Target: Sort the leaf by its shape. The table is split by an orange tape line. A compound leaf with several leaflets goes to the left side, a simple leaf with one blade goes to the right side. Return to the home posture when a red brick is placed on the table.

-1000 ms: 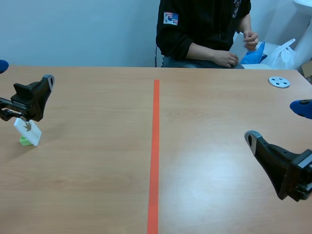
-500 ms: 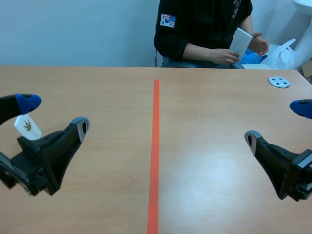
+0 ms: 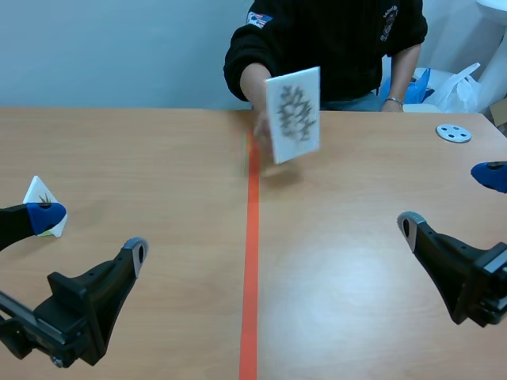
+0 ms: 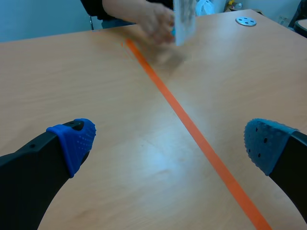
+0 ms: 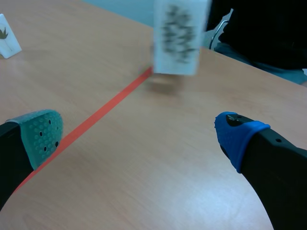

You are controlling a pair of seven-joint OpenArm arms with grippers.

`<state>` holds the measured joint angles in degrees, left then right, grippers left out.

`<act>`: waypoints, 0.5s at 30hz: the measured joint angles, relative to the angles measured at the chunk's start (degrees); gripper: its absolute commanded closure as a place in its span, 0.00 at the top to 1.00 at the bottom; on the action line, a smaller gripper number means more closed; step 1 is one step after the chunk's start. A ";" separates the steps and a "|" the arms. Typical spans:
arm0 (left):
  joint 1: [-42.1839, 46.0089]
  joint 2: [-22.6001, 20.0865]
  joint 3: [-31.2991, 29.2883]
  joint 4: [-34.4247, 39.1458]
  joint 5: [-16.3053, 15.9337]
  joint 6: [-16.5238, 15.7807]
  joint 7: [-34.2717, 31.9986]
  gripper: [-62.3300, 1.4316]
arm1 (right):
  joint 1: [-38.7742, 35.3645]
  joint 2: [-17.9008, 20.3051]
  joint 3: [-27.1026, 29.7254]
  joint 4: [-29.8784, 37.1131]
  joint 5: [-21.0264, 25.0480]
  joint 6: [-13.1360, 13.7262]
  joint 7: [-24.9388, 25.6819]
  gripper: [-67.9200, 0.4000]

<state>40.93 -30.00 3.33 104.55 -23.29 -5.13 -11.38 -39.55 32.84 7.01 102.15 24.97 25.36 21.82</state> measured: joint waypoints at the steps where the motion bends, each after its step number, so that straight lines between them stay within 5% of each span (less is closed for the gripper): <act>1: 0.00 0.00 0.00 0.00 -0.11 -0.02 0.00 1.00 | 0.00 0.00 0.00 0.00 0.00 0.00 0.00 1.00; 15: 0.00 0.00 0.00 0.00 -0.11 -0.02 -0.42 1.00 | 0.00 0.00 0.00 0.00 0.00 0.00 0.00 1.00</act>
<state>40.93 -30.00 3.33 104.55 -23.40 -5.15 -11.79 -39.55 32.84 7.01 102.15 24.97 25.36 21.82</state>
